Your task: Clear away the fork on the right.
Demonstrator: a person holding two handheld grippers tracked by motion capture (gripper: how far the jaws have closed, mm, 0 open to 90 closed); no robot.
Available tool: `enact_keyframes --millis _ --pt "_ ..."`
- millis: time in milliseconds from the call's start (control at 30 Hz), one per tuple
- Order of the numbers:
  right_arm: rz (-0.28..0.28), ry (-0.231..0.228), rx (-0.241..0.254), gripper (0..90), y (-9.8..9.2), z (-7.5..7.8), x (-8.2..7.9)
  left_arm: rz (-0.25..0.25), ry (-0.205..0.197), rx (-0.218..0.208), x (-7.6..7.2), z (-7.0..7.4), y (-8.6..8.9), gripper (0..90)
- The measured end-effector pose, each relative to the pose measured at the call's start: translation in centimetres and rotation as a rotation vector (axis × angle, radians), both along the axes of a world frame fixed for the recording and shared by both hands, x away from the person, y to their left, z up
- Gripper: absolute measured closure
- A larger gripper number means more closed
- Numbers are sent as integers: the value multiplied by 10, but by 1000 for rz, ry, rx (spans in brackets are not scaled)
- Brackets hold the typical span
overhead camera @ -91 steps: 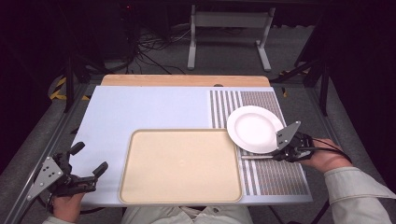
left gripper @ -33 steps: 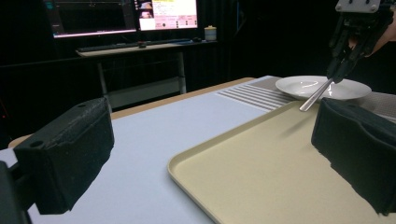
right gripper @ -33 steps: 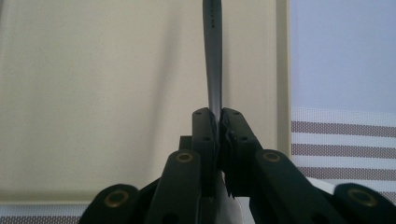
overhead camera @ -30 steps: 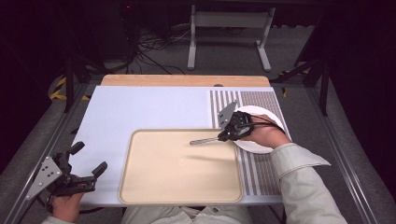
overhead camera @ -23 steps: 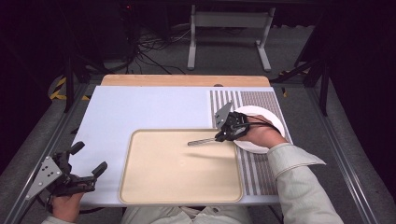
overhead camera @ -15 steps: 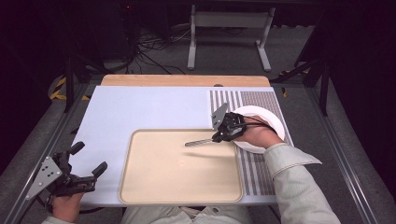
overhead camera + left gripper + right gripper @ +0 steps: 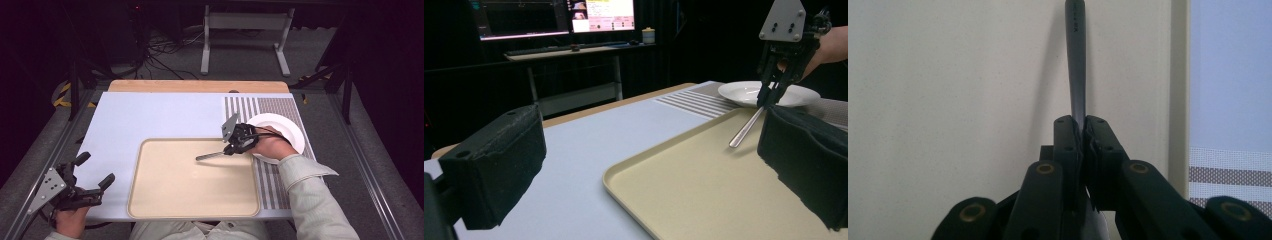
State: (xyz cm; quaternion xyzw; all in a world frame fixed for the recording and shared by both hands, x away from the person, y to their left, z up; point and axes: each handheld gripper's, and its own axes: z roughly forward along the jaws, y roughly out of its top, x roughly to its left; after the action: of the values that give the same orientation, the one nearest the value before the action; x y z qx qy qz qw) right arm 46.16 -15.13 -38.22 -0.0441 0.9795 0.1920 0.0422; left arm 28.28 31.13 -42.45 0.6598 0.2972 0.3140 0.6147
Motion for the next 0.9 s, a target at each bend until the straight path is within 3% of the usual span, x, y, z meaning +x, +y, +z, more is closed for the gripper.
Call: enact_keyframes --millis 667,900 --pt "-10 49 -82 848 9 -22 4 0 0 1 0 0 0 0" --pt "-8 57 -87 850 10 -27 4 1 1 1 0 0 0 0"
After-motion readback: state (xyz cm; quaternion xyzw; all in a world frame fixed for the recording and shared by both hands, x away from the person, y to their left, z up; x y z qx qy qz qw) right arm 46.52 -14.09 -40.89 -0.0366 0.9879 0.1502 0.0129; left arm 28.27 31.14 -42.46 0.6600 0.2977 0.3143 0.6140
